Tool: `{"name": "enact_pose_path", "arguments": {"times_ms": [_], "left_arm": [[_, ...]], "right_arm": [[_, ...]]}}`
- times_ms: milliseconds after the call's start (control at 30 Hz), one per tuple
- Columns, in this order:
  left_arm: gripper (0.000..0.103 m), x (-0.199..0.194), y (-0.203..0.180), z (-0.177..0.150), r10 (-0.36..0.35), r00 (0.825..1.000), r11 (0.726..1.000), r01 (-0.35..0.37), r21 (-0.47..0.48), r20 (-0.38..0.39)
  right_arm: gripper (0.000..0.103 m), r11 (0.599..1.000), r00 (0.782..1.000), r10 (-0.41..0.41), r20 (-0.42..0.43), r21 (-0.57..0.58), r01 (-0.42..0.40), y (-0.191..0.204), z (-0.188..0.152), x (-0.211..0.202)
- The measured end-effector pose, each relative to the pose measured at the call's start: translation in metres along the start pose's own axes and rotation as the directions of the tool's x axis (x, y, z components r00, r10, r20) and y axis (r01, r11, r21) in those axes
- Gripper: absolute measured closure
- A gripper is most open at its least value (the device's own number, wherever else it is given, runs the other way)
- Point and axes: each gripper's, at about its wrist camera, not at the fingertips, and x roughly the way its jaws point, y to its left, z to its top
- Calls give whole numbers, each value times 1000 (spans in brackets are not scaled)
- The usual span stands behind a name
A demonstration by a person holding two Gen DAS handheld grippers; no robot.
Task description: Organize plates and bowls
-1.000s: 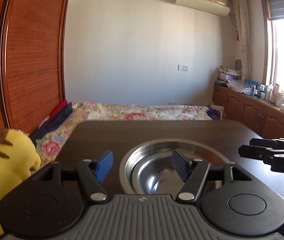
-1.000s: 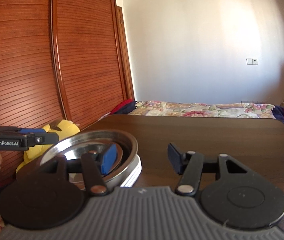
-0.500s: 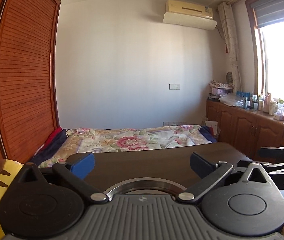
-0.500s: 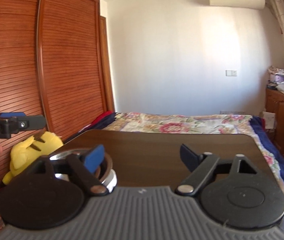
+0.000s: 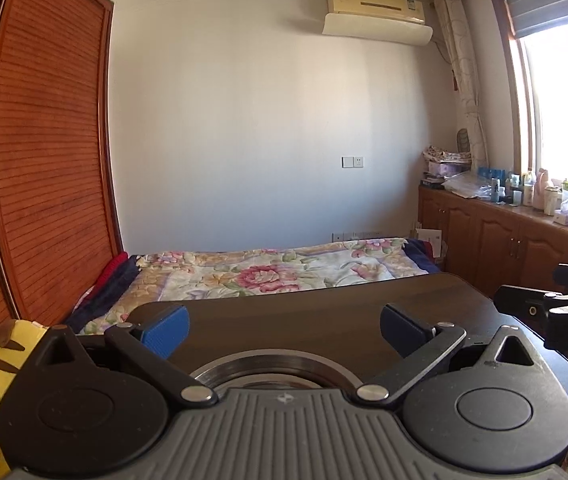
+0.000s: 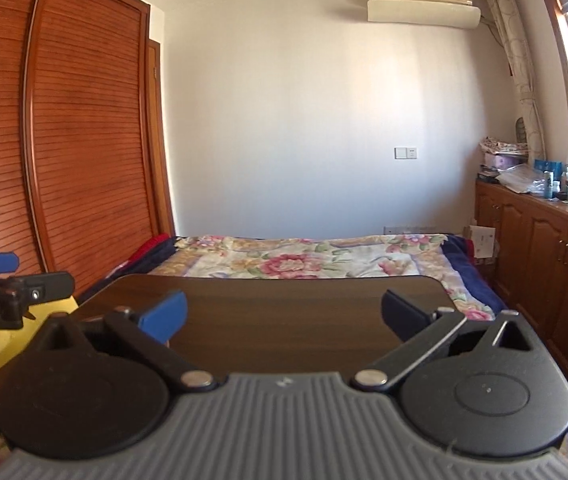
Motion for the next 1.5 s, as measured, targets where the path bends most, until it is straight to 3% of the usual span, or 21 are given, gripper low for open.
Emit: {"name": "enact_pose_path", "arguments": {"times_ms": [633, 1500], "left_arm": [[1, -4, 16, -24, 79, 996, 997, -79, -1, -45], [1, 10, 24, -66, 90, 989, 995, -93, -22, -117]], "right_arm": [[0, 997, 997, -67, -28, -35, 66, 8, -12, -2], [0, 995, 994, -95, -61, -46, 92, 8, -42, 11]]}}
